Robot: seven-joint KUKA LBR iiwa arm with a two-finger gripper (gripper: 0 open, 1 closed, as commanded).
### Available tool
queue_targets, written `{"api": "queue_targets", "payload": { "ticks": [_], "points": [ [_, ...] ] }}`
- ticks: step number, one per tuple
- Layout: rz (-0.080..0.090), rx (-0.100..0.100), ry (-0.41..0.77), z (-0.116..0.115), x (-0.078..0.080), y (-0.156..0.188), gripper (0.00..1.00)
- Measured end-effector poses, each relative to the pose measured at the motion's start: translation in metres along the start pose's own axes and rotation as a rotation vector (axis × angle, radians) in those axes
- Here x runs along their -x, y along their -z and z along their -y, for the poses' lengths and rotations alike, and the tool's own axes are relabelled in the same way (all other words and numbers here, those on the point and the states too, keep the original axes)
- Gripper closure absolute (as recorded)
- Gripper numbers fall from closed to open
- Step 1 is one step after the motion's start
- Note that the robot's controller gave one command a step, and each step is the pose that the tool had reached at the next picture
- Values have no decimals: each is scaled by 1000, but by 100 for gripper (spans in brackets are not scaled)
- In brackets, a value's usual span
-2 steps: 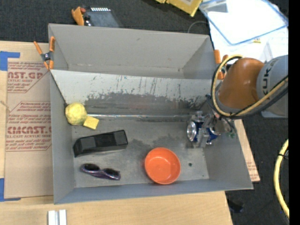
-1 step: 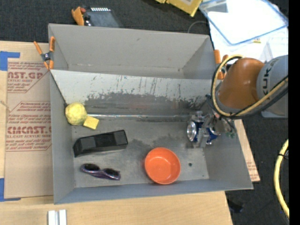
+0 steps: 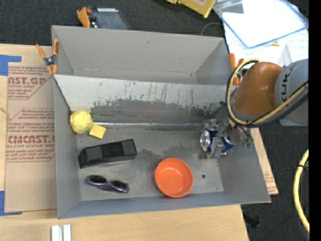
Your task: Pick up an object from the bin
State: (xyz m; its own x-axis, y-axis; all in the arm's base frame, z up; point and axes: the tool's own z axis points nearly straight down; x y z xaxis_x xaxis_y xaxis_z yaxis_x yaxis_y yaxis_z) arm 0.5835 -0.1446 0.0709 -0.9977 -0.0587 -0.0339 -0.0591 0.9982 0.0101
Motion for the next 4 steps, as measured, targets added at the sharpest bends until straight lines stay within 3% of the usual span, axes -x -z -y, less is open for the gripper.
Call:
{"api": "queue_targets", "payload": {
  "ticks": [4],
  "points": [
    [0, 0, 0, 0, 0, 0, 100]
  ]
}}
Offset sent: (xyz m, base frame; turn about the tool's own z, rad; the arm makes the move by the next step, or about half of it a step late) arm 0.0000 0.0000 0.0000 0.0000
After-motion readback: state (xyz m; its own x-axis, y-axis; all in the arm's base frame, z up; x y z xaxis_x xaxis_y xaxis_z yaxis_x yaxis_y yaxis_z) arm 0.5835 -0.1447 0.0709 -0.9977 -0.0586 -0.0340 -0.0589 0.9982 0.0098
